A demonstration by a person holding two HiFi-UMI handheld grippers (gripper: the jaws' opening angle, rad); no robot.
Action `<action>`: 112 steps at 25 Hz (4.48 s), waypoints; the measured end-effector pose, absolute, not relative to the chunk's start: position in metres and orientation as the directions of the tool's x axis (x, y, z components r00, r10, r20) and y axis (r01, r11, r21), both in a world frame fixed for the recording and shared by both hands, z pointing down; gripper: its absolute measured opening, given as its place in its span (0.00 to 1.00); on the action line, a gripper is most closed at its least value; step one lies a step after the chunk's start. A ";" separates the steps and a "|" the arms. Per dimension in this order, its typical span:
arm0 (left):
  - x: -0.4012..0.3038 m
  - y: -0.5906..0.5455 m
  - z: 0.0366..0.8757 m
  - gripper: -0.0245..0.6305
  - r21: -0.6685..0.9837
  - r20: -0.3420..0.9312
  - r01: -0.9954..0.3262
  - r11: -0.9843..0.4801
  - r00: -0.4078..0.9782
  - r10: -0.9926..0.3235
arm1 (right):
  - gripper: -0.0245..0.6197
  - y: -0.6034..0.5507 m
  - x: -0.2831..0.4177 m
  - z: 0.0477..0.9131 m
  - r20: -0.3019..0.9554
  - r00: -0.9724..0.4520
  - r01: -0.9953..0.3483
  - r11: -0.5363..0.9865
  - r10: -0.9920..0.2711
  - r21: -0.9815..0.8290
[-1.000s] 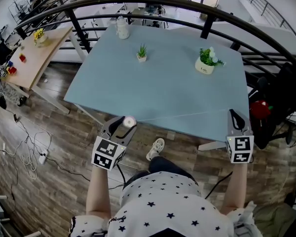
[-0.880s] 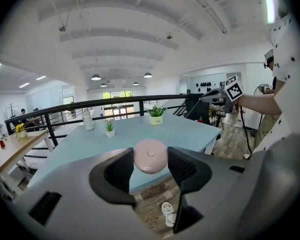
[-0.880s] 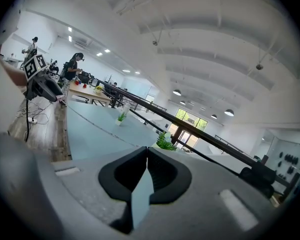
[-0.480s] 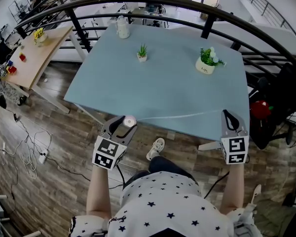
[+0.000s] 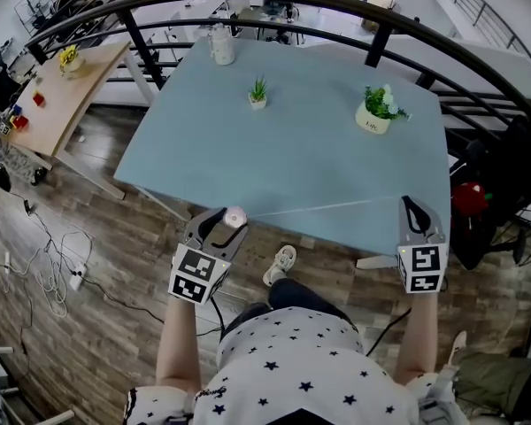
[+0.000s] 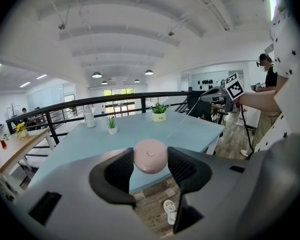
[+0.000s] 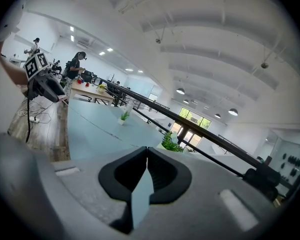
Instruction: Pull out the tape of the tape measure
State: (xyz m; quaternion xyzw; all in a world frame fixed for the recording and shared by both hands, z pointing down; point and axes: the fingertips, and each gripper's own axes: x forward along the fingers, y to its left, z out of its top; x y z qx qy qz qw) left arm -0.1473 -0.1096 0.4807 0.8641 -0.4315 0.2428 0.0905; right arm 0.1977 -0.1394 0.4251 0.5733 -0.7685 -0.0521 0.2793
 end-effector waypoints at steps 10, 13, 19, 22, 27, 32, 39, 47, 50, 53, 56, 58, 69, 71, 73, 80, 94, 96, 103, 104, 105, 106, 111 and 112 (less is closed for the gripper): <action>-0.142 -0.162 0.488 0.36 -0.024 0.513 -0.795 -0.606 0.511 -0.690 | 0.06 -0.192 0.204 0.438 0.409 -0.168 -0.860 0.336 -0.897 0.384; -0.140 -0.176 0.494 0.36 -0.008 0.536 -0.792 -0.610 0.512 -0.672 | 0.06 -0.209 0.207 0.442 0.422 -0.158 -0.863 0.332 -0.893 0.380; -0.132 -0.219 0.520 0.36 0.014 0.570 -0.786 -0.618 0.514 -0.641 | 0.06 -0.253 0.215 0.474 0.466 -0.158 -0.869 0.347 -0.870 0.353; -0.131 -0.237 0.536 0.36 0.037 0.597 -0.788 -0.615 0.511 -0.618 | 0.06 -0.272 0.215 0.492 0.490 -0.159 -0.877 0.350 -0.857 0.328; -0.132 -0.259 0.556 0.36 0.094 0.622 -0.789 -0.607 0.522 -0.583 | 0.06 -0.293 0.219 0.517 0.532 -0.147 -0.878 0.358 -0.834 0.318; -0.126 -0.274 0.574 0.36 0.124 0.652 -0.783 -0.610 0.527 -0.545 | 0.06 -0.310 0.224 0.543 0.576 -0.137 -0.882 0.364 -0.806 0.299; -0.120 -0.296 0.597 0.36 0.133 0.691 -0.776 -0.617 0.518 -0.503 | 0.06 -0.331 0.231 0.572 0.627 -0.126 -0.887 0.370 -0.769 0.275; -0.111 -0.322 0.617 0.36 0.129 0.720 -0.774 -0.620 0.504 -0.478 | 0.06 -0.349 0.241 0.599 0.680 -0.119 -0.893 0.377 -0.723 0.245; -0.107 -0.326 0.626 0.36 0.122 0.741 -0.767 -0.630 0.493 -0.456 | 0.06 -0.355 0.244 0.607 0.697 -0.114 -0.894 0.379 -0.708 0.238; -0.105 -0.332 0.631 0.36 0.114 0.751 -0.766 -0.633 0.483 -0.450 | 0.06 -0.361 0.246 0.614 0.708 -0.115 -0.893 0.385 -0.697 0.233; -0.104 -0.335 0.633 0.36 0.113 0.765 -0.764 -0.635 0.475 -0.435 | 0.06 -0.365 0.248 0.620 0.721 -0.115 -0.894 0.387 -0.683 0.223; -0.104 -0.336 0.633 0.36 0.120 0.763 -0.765 -0.632 0.479 -0.435 | 0.06 -0.366 0.247 0.624 0.730 -0.119 -0.898 0.387 -0.673 0.211; -0.103 -0.336 0.633 0.36 0.130 0.765 -0.766 -0.629 0.481 -0.428 | 0.06 -0.370 0.245 0.636 0.751 -0.125 -0.912 0.374 -0.648 0.170; -0.103 -0.336 0.634 0.36 0.129 0.764 -0.766 -0.629 0.481 -0.429 | 0.06 -0.371 0.247 0.639 0.750 -0.119 -0.908 0.377 -0.650 0.183; -0.104 -0.337 0.635 0.36 0.126 0.765 -0.767 -0.630 0.480 -0.431 | 0.06 -0.371 0.246 0.639 0.751 -0.119 -0.907 0.378 -0.650 0.183; -0.104 -0.339 0.636 0.36 0.118 0.754 -0.774 -0.622 0.478 -0.452 | 0.06 -0.372 0.247 0.641 0.750 -0.126 -0.911 0.375 -0.650 0.172; -0.103 -0.333 0.633 0.43 0.086 0.751 -0.801 -0.593 0.443 -0.489 | 0.15 -0.359 0.243 0.637 0.753 -0.164 -0.921 0.373 -0.638 0.115; -0.103 -0.330 0.630 0.45 0.087 0.745 -0.810 -0.579 0.440 -0.502 | 0.17 -0.353 0.242 0.634 0.747 -0.167 -0.921 0.372 -0.643 0.114; -0.103 -0.310 0.615 0.45 0.093 0.726 -0.816 -0.571 0.448 -0.522 | 0.18 -0.333 0.229 0.615 0.705 -0.186 -0.918 0.376 -0.685 0.123; -0.102 -0.307 0.612 0.45 0.098 0.721 -0.818 -0.567 0.451 -0.526 | 0.18 -0.330 0.227 0.612 0.696 -0.190 -0.918 0.377 -0.693 0.124; -0.101 -0.304 0.608 0.45 0.103 0.714 -0.820 -0.563 0.456 -0.532 | 0.18 -0.327 0.224 0.607 0.687 -0.195 -0.917 0.378 -0.700 0.126; -0.101 -0.301 0.604 0.45 0.106 0.707 -0.821 -0.561 0.459 -0.538 | 0.18 -0.325 0.221 0.603 0.677 -0.199 -0.916 0.380 -0.708 0.128; -0.105 -0.284 0.587 0.45 0.103 0.669 -0.831 -0.546 0.464 -0.581 | 0.18 -0.307 0.204 0.581 0.632 -0.224 -0.911 0.390 -0.742 0.134; -0.106 -0.281 0.583 0.45 0.105 0.656 -0.836 -0.538 0.465 -0.594 | 0.18 -0.303 0.200 0.577 0.623 -0.230 -0.910 0.392 -0.748 0.134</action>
